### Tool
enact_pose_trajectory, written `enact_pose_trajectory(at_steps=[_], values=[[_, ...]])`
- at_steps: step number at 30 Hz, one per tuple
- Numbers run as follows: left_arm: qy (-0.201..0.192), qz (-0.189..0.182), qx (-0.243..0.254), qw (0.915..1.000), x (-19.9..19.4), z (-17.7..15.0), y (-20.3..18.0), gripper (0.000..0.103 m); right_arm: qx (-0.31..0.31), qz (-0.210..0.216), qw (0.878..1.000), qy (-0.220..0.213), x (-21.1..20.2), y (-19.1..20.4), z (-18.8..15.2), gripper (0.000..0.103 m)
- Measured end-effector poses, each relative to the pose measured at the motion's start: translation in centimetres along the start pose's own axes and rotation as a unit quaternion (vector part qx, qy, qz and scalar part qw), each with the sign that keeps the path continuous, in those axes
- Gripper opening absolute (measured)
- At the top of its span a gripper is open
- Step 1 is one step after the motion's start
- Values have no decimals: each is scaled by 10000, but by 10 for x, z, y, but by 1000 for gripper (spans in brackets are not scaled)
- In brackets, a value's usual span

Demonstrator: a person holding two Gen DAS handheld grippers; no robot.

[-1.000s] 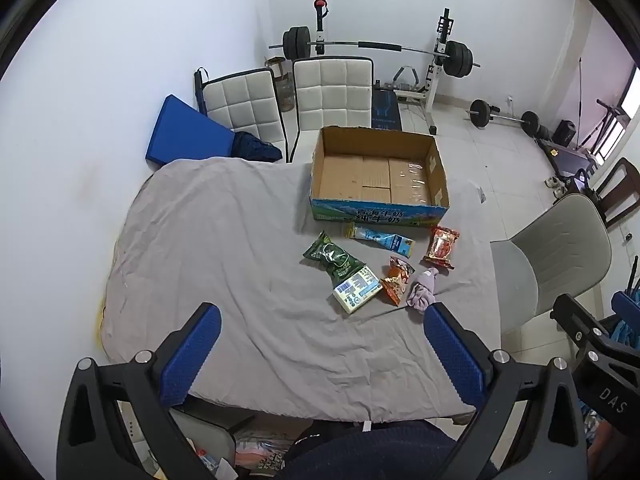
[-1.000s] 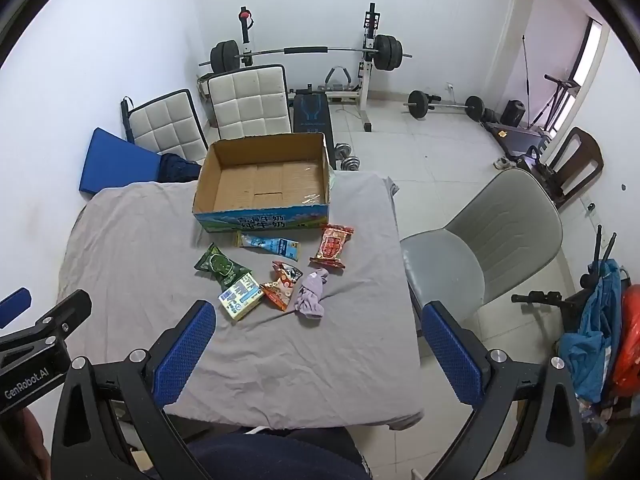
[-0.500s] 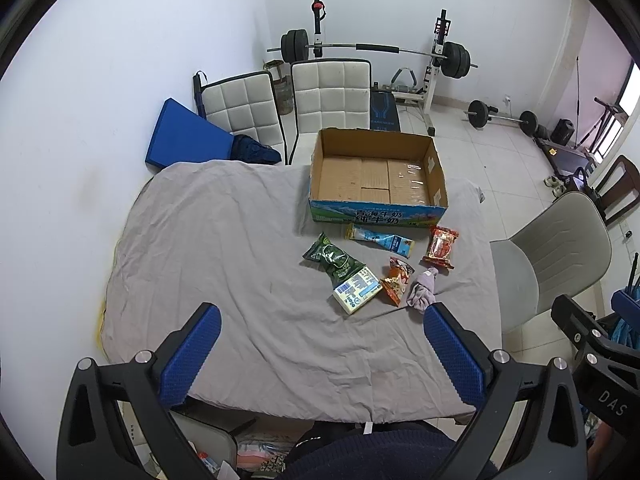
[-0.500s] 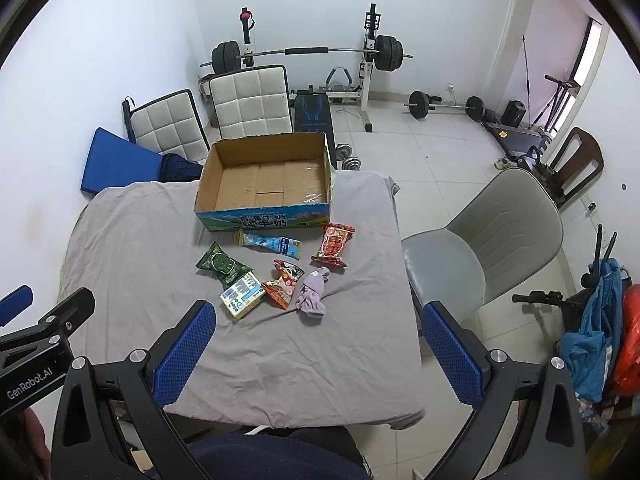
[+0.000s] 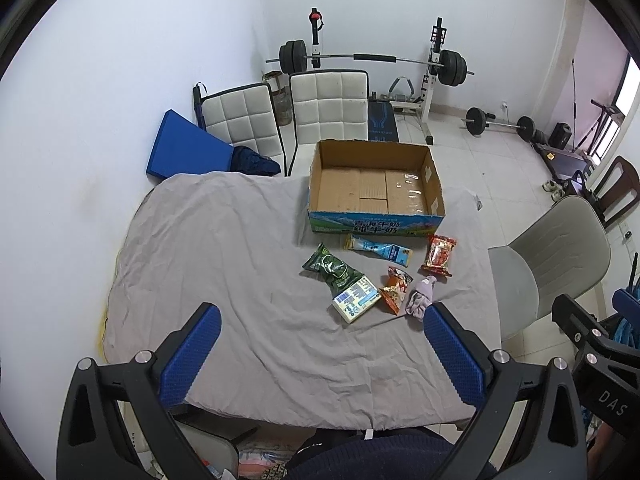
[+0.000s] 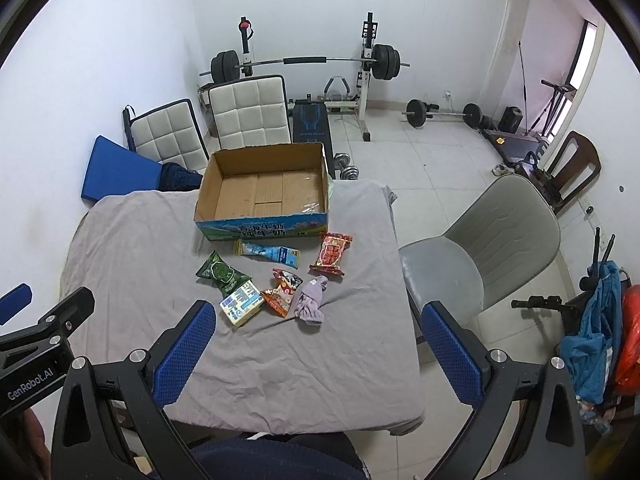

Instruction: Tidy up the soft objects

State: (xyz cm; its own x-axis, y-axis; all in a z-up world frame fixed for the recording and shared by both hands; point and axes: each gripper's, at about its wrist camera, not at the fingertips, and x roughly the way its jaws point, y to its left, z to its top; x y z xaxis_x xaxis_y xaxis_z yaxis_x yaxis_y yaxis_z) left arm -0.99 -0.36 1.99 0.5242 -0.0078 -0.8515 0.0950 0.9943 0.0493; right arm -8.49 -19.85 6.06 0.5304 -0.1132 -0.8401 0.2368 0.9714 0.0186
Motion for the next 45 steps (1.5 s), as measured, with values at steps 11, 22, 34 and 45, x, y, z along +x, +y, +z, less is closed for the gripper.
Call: enact_pose_trajectory(at_steps=[11, 22, 34, 45], values=[[-64, 12, 5, 10000, -2, 3, -2, 103, 5, 23, 10000, -38, -1, -3, 2, 103], [-41, -4, 16, 10000, -2, 7, -5, 103, -7, 39, 10000, -60, -1, -3, 7, 103], [-96, -18, 2, 10000, -2, 5, -9, 103, -9, 22, 9999, -113, -2, -4, 8, 103], [-136, -22, 11, 9999, -2, 8, -10, 103, 35, 14, 9999, -160, -4, -5, 10, 103]])
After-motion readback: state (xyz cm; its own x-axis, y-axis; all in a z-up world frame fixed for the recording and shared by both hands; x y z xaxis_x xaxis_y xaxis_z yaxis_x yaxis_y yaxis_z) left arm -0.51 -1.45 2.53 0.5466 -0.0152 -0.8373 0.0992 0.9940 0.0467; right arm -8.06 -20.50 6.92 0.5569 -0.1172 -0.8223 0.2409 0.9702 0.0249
